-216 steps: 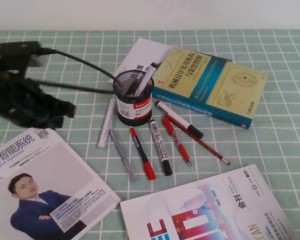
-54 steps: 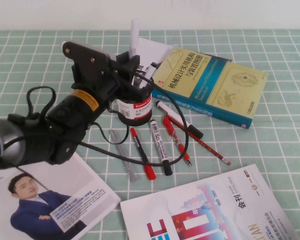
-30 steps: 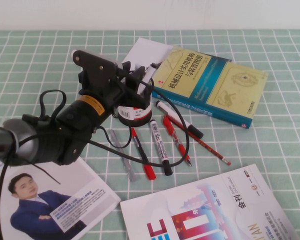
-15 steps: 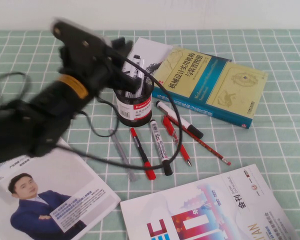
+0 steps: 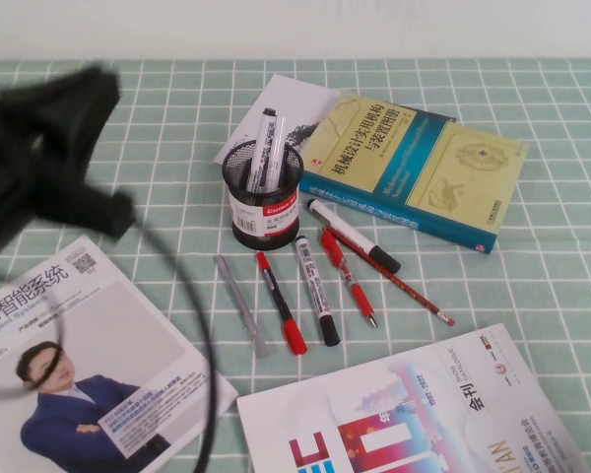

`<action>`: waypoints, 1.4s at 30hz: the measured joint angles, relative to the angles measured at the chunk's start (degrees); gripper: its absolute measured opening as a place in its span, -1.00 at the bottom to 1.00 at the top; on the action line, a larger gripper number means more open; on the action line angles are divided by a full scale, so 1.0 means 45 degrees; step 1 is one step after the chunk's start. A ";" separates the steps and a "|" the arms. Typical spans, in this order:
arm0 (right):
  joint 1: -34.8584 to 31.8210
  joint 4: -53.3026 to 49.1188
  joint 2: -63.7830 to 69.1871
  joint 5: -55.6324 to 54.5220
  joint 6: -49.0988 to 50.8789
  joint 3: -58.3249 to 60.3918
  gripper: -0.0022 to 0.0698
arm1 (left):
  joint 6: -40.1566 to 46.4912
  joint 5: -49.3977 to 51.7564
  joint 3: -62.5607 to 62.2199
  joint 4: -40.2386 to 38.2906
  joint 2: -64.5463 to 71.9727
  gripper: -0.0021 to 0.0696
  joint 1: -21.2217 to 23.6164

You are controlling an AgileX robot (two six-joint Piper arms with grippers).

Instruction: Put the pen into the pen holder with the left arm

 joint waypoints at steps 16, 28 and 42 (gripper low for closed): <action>0.0000 0.0000 0.0000 0.0000 0.0000 0.0000 -1.00 | -0.2188 0.2085 0.4000 0.0368 -0.3366 -0.95 0.0000; 0.0000 0.0000 0.0000 0.0000 0.0000 0.0000 -1.00 | -0.2224 0.2462 0.4211 0.0536 -0.3460 -0.95 0.0027; 0.0000 0.0032 0.0000 0.0000 0.0000 0.0000 -1.00 | 0.0366 0.2840 0.8046 -0.2493 -1.0506 -0.95 0.4526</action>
